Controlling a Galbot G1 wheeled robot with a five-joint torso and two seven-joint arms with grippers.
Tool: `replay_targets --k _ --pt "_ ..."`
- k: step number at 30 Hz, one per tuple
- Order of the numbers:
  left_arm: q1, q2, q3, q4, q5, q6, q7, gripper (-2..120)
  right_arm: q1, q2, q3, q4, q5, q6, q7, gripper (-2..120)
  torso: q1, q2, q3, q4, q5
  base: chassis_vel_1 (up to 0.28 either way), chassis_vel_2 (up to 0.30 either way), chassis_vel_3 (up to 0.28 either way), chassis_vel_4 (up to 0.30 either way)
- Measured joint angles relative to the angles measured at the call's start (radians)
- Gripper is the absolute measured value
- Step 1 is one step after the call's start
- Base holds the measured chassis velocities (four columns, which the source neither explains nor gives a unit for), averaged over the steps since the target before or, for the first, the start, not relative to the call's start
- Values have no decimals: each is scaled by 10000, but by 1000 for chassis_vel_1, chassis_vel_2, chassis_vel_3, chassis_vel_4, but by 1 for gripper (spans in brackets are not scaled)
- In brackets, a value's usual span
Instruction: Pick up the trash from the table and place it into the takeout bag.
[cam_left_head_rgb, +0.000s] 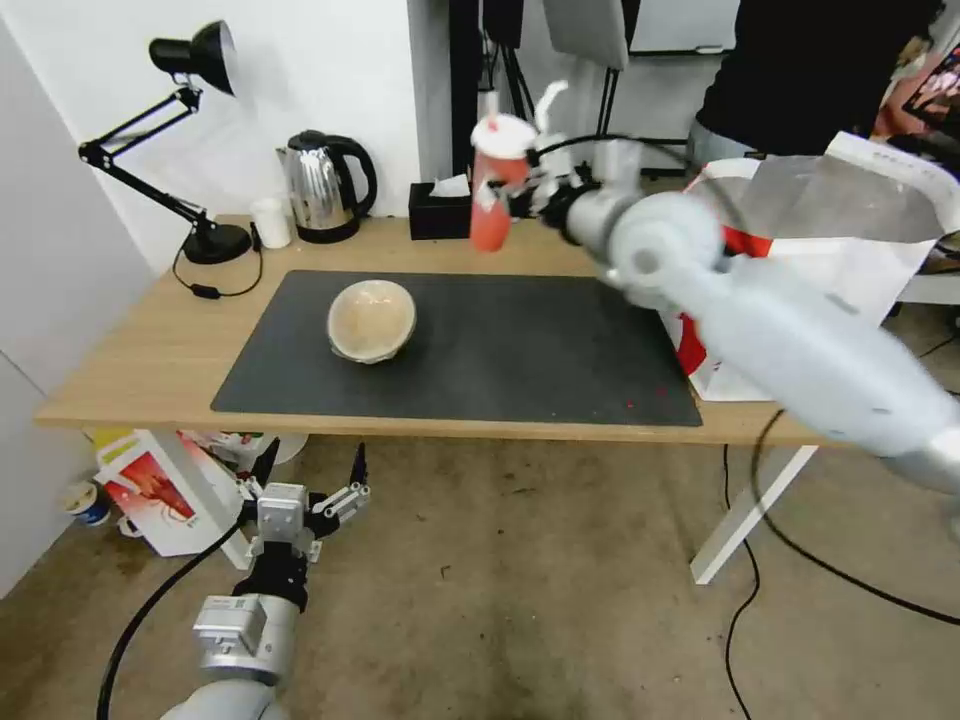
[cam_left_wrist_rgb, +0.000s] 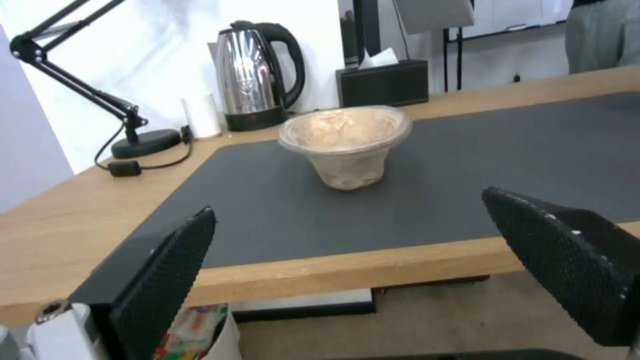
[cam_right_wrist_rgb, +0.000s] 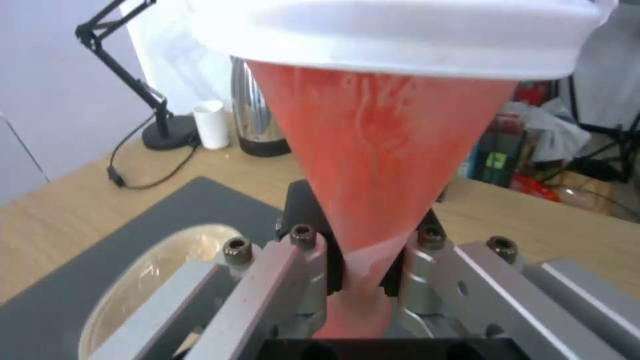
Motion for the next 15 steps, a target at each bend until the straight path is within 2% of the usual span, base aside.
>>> replay_targets --k 1,2,5,8,9,12,14,15 --pt "2 0 -1 0 0 0 0 100 -61 -410 20 412 122 -67 94 7 0 0 0 0 -2 0 0 0 0" --pt "2 0 -1 0 0 0 0 100 -61 -410 20 412 122 -67 94 7 0 0 0 0 -2 0 0 0 0" --pt "0 0 -1 0 0 0 0 100 -309 -1153 328 1156 346 -178 112 7 0 0 1 1 0 0 0 0 0" --pt "1 0 -1 0 0 0 0 100 -429 -1493 509 1432 452 -245 111 7 0 0 0 0 -1 0 0 0 0" --pt "0 1 -1 0 0 0 -1 100 -574 -1954 759 1786 555 -337 139 7 0 0 0 -3 0 0 0 0 0" --pt "0 0 -2 0 0 0 -1 100 -690 -2280 929 2008 600 -415 211 7 0 0 1 2 -2 0 0 0 0" --pt "0 0 -1 0 0 0 -1 100 -940 -2937 1300 2364 752 -549 376 7 0 0 0 -2 -3 0 0 0 0" --pt "0 0 -1 0 0 0 -1 100 -940 -2937 1300 2364 752 -549 376 7 0 0 0 -2 -3 0 0 0 0"
